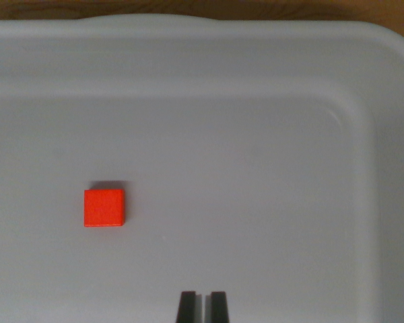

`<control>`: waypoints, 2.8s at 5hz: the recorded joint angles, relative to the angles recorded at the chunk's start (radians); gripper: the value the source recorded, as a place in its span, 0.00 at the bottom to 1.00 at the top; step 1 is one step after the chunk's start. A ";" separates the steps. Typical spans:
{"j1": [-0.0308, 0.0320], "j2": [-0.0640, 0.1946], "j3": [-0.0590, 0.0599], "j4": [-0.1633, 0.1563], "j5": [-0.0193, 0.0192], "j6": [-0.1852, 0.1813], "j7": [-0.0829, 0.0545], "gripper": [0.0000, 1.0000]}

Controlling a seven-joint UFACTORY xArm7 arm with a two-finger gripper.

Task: Reach red block

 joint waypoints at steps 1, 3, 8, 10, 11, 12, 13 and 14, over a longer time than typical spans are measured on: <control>0.0000 0.000 0.000 0.000 0.0000 0.000 0.000 0.00; 0.0010 0.004 0.001 -0.005 -0.0002 -0.008 0.001 0.00; 0.0089 0.034 0.007 -0.042 -0.0013 -0.069 0.005 0.00; 0.0128 0.049 0.010 -0.060 -0.0019 -0.100 0.008 0.00; 0.0128 0.049 0.010 -0.060 -0.0019 -0.100 0.008 0.00; 0.0173 0.066 0.013 -0.081 -0.0025 -0.134 0.011 0.00; 0.0173 0.066 0.013 -0.081 -0.0025 -0.134 0.011 0.00; 0.0223 0.084 0.017 -0.104 -0.0033 -0.173 0.014 0.00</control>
